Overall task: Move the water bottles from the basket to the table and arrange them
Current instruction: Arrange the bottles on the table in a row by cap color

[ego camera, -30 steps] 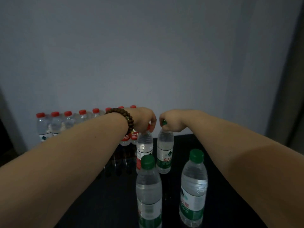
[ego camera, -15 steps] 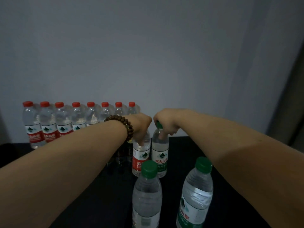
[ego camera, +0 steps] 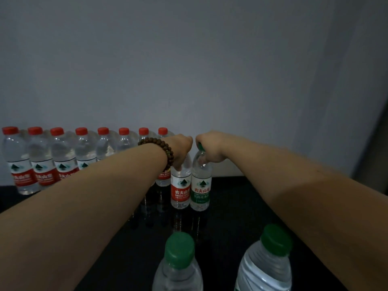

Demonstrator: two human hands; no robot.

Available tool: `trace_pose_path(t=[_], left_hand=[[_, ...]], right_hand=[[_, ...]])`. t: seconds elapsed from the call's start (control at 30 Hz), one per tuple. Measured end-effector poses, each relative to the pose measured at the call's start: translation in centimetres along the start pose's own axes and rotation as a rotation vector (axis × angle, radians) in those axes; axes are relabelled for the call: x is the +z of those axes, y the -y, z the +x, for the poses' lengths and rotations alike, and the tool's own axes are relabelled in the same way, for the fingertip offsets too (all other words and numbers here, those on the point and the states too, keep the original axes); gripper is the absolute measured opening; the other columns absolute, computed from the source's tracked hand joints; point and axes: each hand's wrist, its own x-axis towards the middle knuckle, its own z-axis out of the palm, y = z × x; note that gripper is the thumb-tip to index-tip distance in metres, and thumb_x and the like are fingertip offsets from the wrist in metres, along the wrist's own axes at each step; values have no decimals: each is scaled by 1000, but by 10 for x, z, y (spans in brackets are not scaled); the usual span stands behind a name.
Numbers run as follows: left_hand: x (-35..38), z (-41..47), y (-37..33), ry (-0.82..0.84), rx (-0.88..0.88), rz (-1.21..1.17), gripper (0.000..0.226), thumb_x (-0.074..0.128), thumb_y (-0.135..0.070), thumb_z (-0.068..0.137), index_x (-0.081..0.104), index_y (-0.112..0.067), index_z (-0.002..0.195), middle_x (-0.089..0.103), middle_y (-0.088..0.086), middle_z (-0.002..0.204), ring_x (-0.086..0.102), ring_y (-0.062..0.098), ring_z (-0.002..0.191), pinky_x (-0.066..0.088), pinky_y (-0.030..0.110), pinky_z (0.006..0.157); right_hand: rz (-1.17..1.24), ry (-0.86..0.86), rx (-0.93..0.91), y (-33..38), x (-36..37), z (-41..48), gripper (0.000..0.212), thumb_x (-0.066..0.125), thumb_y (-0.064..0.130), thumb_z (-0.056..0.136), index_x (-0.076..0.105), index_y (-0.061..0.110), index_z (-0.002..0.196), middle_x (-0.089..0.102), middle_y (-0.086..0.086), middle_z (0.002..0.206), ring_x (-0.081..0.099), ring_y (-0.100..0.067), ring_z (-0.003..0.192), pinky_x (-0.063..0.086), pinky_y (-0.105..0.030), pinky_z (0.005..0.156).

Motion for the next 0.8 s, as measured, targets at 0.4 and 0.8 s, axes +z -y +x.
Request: trace_pose_path(t=[0.4,0.8], left_hand=[[5,58,18,-37,-31,27,83,90,-26,78,40,-9,142,54,13,138,59,30,123,53,39,98],[10,90,25,-60,-63,36,82,89,-23,79,41,-9,144,51,15,139,60,32,123,53,40,98]], right_hand=[[90,-119,-9,-24,19,60,44,73,29,92,53,14,128,61,-12,121,55,-27,96,42,-34,75],[114,-144,6,-32,26,96,45,76,26,91,52,16,128,62,-12,121,60,-29,100,55,-39,83]])
